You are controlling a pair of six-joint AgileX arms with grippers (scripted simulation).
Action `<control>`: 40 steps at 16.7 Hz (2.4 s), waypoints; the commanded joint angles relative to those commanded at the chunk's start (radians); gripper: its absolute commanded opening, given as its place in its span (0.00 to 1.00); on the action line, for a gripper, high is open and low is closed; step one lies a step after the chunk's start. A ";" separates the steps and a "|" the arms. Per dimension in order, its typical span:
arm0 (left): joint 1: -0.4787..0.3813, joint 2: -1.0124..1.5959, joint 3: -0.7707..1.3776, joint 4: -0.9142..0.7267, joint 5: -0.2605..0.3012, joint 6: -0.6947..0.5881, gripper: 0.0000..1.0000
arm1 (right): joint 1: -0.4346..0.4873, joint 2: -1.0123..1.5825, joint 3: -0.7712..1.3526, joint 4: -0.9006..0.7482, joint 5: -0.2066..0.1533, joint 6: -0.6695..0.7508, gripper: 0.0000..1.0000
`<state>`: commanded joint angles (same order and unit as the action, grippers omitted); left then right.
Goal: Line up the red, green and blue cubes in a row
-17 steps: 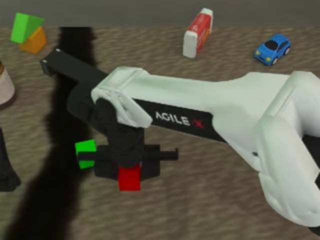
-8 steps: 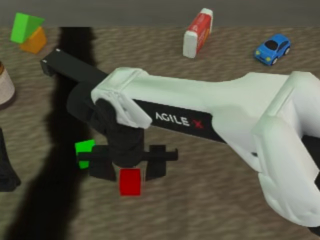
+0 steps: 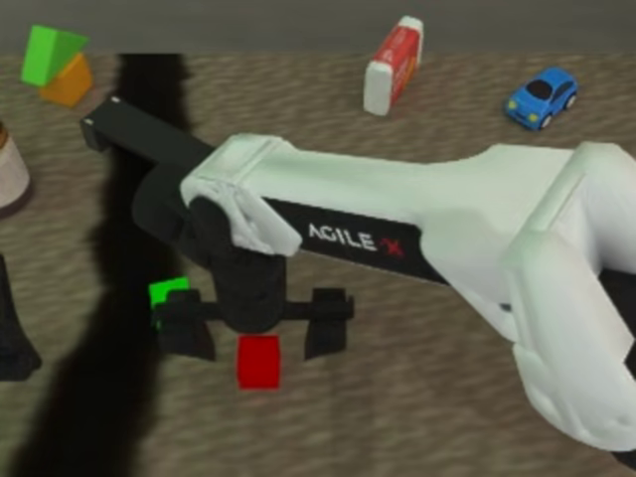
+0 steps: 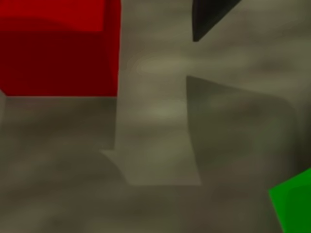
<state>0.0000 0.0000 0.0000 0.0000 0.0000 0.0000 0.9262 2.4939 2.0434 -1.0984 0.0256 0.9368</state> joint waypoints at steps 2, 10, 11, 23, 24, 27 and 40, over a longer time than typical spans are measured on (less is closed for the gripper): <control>0.000 0.000 0.000 0.000 0.000 0.000 1.00 | -0.003 0.000 0.000 0.000 0.000 0.000 1.00; 0.000 0.000 0.000 0.000 0.000 0.000 1.00 | 0.008 -0.036 0.179 -0.220 -0.001 0.002 1.00; 0.000 0.000 0.000 0.000 0.000 0.000 1.00 | 0.009 -0.041 0.195 -0.237 -0.001 0.002 1.00; -0.044 0.216 0.183 -0.128 0.001 0.125 1.00 | -0.102 -0.321 -0.031 -0.096 0.072 -0.137 1.00; -0.056 0.279 0.230 -0.160 0.002 0.158 1.00 | -0.132 -0.402 -0.095 -0.058 0.086 -0.170 1.00; -0.096 0.512 0.390 -0.274 0.004 0.270 1.00 | -0.237 -0.688 -0.329 0.073 0.123 -0.282 1.00; -0.277 1.620 1.122 -0.822 0.000 0.795 1.00 | -0.752 -2.061 -1.633 0.763 0.087 -0.793 1.00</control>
<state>-0.2770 1.6197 1.1223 -0.8224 -0.0004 0.7951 0.1744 0.4332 0.4104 -0.3349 0.1125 0.1439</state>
